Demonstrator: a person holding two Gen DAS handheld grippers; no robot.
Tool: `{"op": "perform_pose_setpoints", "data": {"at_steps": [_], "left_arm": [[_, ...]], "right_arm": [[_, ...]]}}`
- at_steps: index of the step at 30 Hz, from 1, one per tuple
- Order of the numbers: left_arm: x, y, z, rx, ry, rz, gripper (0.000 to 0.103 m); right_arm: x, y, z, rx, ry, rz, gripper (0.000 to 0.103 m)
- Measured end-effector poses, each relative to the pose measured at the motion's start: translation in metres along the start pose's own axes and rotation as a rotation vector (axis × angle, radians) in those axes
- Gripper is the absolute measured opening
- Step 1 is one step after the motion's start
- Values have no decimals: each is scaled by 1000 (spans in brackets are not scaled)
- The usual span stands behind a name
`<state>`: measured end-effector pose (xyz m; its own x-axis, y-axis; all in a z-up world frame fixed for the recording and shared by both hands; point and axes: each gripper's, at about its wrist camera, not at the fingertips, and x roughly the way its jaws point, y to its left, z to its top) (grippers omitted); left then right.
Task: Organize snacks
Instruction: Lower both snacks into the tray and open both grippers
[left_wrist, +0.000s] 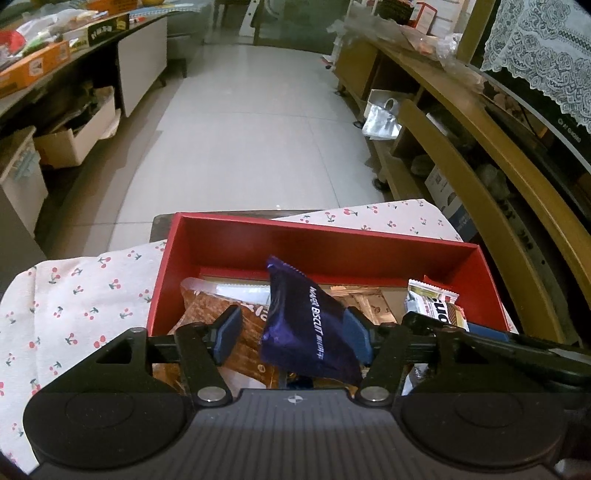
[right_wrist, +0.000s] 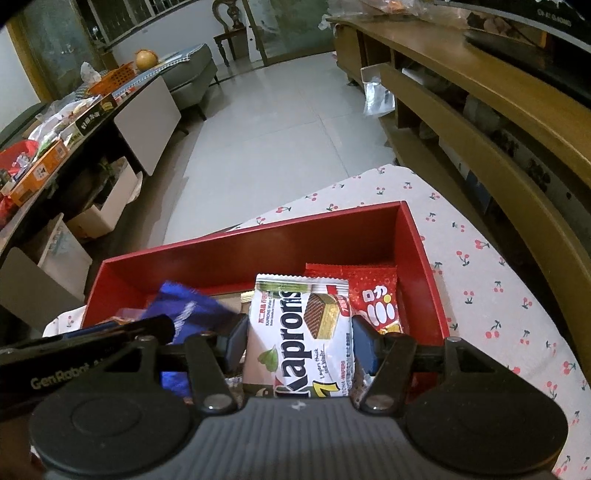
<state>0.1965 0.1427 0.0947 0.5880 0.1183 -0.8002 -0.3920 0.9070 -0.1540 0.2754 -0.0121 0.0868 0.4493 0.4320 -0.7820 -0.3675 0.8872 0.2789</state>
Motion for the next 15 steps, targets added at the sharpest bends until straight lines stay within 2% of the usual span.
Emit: {"op": "perform_pose_setpoints", "data": {"at_steps": [7,15], "left_arm": [[-8,4,0,-11,-4,-9,71],[-21,1,-3,17,-29,6,79]], "right_arm": [[-1,2,0,6,4,17,68],[-16,1,0,17,-27,26,70]]}}
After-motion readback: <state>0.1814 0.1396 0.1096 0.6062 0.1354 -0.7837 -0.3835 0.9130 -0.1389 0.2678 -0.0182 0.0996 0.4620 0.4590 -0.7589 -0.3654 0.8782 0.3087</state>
